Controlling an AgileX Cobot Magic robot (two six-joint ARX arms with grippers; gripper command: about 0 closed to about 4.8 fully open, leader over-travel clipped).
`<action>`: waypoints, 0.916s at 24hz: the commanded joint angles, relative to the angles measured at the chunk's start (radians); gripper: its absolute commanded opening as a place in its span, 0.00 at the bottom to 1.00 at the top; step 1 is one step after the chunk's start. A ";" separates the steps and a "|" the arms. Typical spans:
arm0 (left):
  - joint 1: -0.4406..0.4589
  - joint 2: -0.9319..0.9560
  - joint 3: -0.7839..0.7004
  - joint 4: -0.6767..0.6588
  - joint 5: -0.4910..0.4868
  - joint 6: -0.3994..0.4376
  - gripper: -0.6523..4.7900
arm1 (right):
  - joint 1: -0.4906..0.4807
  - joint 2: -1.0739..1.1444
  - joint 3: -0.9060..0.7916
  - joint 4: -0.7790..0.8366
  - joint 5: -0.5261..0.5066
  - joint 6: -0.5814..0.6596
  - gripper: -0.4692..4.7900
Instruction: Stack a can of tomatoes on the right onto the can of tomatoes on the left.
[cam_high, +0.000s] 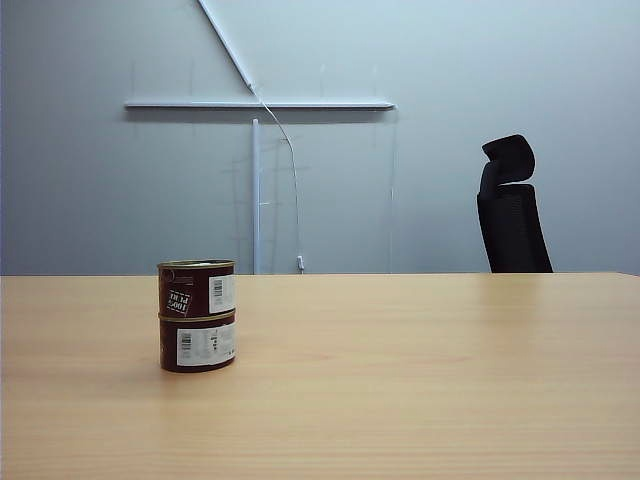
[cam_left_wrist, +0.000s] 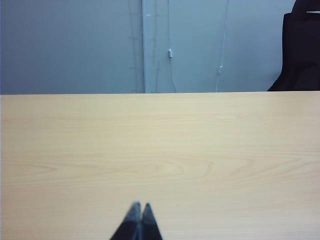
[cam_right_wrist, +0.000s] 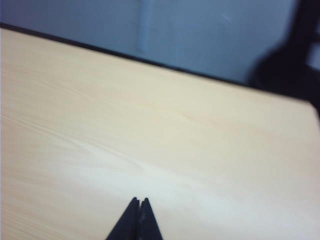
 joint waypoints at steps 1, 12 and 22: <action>-0.001 0.002 0.002 0.010 0.003 0.007 0.12 | -0.117 -0.156 -0.187 0.075 0.002 0.011 0.07; 0.000 0.002 0.002 0.010 0.004 0.007 0.12 | -0.263 -0.728 -0.855 0.512 -0.025 0.217 0.07; 0.000 0.002 0.002 0.005 0.004 0.007 0.12 | -0.301 -0.739 -0.885 0.529 -0.176 0.094 0.07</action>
